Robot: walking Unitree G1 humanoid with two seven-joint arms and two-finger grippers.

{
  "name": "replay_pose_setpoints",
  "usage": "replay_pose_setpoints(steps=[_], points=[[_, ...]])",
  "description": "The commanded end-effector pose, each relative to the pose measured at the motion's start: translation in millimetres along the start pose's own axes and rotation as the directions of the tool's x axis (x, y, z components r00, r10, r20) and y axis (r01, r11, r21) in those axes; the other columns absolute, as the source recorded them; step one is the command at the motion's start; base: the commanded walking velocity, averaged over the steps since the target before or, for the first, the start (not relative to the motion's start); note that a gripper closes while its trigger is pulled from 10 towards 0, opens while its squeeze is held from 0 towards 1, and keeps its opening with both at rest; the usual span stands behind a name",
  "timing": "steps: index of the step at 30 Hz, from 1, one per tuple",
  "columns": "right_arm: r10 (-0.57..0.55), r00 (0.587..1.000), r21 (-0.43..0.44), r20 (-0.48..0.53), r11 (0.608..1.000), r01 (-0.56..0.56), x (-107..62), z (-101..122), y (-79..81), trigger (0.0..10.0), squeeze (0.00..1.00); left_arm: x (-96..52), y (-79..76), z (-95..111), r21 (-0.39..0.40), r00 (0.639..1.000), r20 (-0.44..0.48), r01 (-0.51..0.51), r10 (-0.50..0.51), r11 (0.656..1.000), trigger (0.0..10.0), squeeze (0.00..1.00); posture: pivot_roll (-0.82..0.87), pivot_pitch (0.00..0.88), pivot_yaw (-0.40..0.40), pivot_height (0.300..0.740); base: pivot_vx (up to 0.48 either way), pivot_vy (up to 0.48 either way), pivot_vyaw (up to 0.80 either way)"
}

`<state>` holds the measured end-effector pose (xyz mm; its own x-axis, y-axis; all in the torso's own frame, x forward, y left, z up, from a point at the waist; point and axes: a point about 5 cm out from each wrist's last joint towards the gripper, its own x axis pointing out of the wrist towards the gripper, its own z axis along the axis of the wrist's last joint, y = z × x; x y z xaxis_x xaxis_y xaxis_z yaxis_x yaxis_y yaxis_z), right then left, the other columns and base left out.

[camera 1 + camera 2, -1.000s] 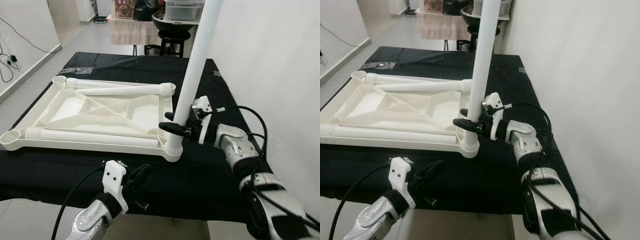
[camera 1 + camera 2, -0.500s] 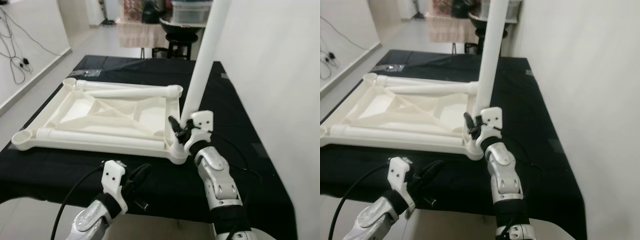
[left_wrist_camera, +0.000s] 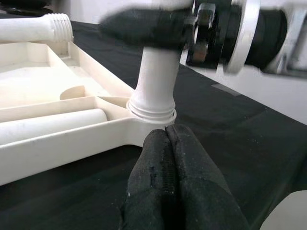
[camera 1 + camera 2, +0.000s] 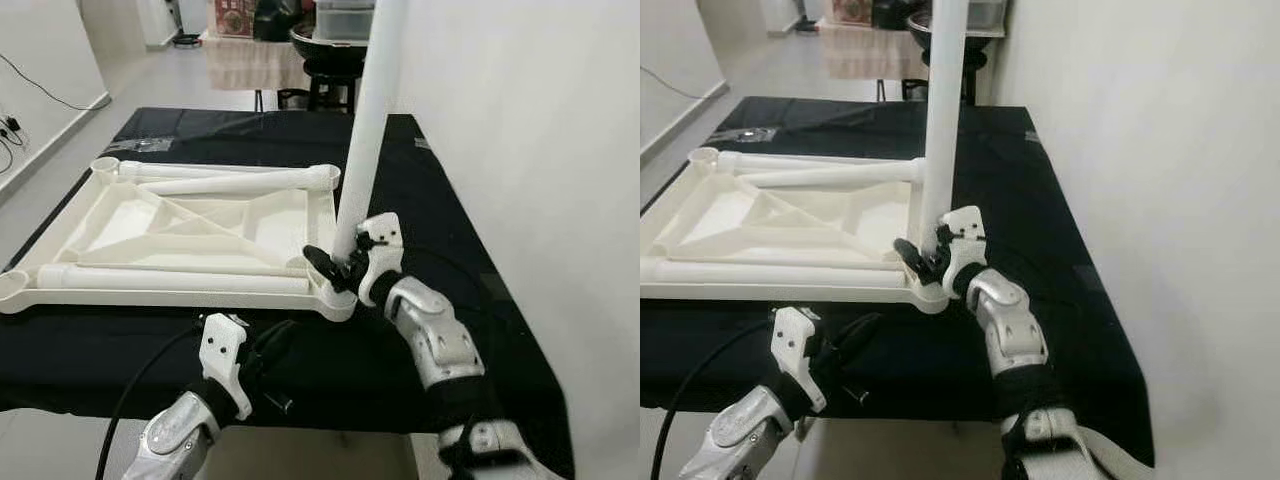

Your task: Building children table

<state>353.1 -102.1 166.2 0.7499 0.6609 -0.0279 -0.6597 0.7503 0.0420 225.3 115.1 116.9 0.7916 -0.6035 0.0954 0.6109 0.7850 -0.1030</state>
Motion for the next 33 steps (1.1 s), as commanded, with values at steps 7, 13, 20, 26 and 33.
replay_pose_setpoints(steps=[7,13,20,26,33], points=[[0.227,0.973,-0.015,0.032,0.974,-0.227,4.2,16.8,-16.2,10.0,0.00,-0.8,-1.1,-6.0,-0.008,1.000,-0.026,-0.007,0.007,1.000,10.0,0.00,0.10,0.025,-0.072,0.740,0.000,0.000,0.00],[0.457,0.889,0.014,-0.021,0.889,-0.457,-1.6,15.2,-18.4,10.0,0.00,-1.0,-1.9,-6.4,-0.007,1.000,-0.028,-0.007,0.006,1.000,10.0,0.00,0.10,0.022,-0.074,0.740,0.000,0.000,0.00],[0.436,0.900,0.008,-0.002,0.900,-0.436,-0.2,19.3,-26.0,0.0,0.00,-1.4,-2.6,-6.5,-0.008,1.000,-0.029,-0.006,0.006,1.000,10.0,0.00,0.10,0.025,-0.073,0.740,0.000,0.000,0.00],[0.351,0.936,-0.036,-0.017,0.935,-0.352,-7.3,12.9,-32.6,0.0,0.00,-1.7,-2.7,-6.2,-0.010,1.000,-0.028,-0.006,0.006,1.000,10.0,0.00,0.09,0.032,-0.071,0.740,0.000,0.000,0.00],[-0.263,0.963,0.030,-0.062,0.964,0.265,-20.2,-28.4,-30.9,0.0,0.00,-3.8,-1.4,-5.0,-0.011,1.000,-0.026,-0.008,0.007,1.000,10.0,0.00,0.09,0.046,-0.070,0.740,0.000,0.000,0.00]])
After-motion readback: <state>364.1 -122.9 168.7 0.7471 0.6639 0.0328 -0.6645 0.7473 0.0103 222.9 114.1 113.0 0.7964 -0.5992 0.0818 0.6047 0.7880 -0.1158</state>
